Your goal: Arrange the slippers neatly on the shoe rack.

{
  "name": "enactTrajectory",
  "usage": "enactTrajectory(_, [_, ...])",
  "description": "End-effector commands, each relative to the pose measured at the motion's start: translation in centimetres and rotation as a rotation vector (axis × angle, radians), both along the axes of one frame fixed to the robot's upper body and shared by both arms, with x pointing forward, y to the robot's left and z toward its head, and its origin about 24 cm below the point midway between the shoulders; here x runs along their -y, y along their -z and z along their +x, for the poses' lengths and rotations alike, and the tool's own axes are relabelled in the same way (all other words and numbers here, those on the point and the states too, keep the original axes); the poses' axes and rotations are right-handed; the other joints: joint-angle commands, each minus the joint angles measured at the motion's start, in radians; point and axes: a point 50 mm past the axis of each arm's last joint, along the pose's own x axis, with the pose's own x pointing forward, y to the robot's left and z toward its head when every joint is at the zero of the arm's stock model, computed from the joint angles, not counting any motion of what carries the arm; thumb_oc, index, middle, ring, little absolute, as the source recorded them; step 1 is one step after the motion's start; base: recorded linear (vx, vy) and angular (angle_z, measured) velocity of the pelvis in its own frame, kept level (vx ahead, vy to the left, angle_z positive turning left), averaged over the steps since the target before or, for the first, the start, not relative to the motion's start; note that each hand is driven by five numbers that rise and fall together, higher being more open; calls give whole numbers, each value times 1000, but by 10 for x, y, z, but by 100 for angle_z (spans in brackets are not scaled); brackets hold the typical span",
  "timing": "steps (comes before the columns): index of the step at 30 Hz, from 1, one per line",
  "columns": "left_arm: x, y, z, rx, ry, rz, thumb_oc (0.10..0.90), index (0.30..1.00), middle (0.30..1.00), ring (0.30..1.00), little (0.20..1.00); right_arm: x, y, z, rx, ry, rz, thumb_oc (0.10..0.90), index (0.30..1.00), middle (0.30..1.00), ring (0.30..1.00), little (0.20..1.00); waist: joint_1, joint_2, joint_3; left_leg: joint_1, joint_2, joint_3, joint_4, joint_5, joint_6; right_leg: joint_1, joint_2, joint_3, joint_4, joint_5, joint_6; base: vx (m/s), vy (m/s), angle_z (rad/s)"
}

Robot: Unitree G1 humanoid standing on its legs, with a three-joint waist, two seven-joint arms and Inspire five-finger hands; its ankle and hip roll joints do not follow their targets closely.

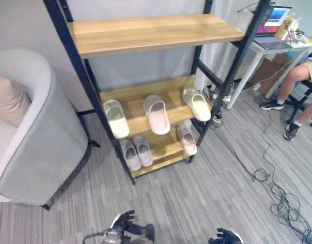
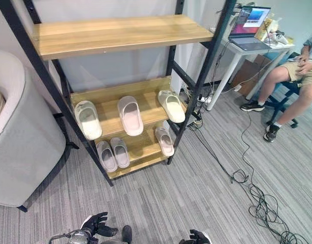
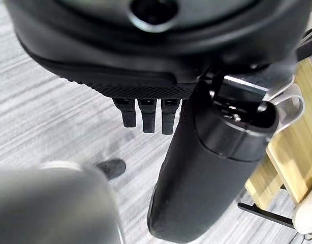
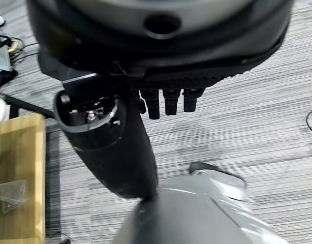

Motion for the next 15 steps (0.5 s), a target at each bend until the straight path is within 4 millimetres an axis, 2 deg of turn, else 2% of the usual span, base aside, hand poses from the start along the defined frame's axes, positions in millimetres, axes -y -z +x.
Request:
enactTrajectory(1, [12, 1, -1, 18, 27, -27, 800, 900, 900, 900, 900, -14, 1, 2, 7, -73, 28, 800, 900, 900, 900, 900, 28, 18, -25, -20, 16, -62, 100, -114, -60, 32, 14, -45, -99, 148, 12, 243, -72, 28])
enactTrajectory(2, [10, 1, 0, 18, 27, -25, 800, 900, 900, 900, 900, -13, 1, 3, 8, -74, 25, 800, 900, 900, 900, 900, 19, 25, -30, 6, 23, -77, 86, -125, -65, 9, 3, -50, -163, 130, -1, 315, -113, 31])
enactTrajectory(4, [11, 1, -1, 14, 33, -22, 800, 900, 900, 900, 900, -12, 0, 6, 17, -81, 23, 800, 900, 900, 900, 900, 1, 22, -29, 35, 25, -96, 77, -140, -73, -28, -14, -37, -251, 149, -5, 283, -157, 27])
enactTrajectory(8, [11, 2, -2, 10, 29, -20, 800, 900, 900, 900, 900, -11, -2, 11, 28, -88, 15, 800, 900, 900, 900, 900, -26, 16, -15, 102, 38, -131, 60, -177, -96, -74, -45, -14, -392, 221, 23, 215, -162, 15])
enactTrajectory(12, [11, 4, -8, -11, 28, -19, 800, 900, 900, 900, 900, -11, 0, 5, 6, -100, 18, 800, 900, 900, 900, 900, -37, 8, -18, 152, 56, -162, 46, -202, -116, -79, -38, 12, -409, 246, 32, 219, -223, 30])
enactTrajectory(15, [11, 6, -14, -36, 28, -12, 800, 900, 900, 900, 900, -12, 2, -2, -20, -119, 17, 800, 900, 900, 900, 900, -36, 11, -41, 170, 100, -184, 48, -193, -146, -59, -6, 15, -390, 225, 14, 157, -229, 30])
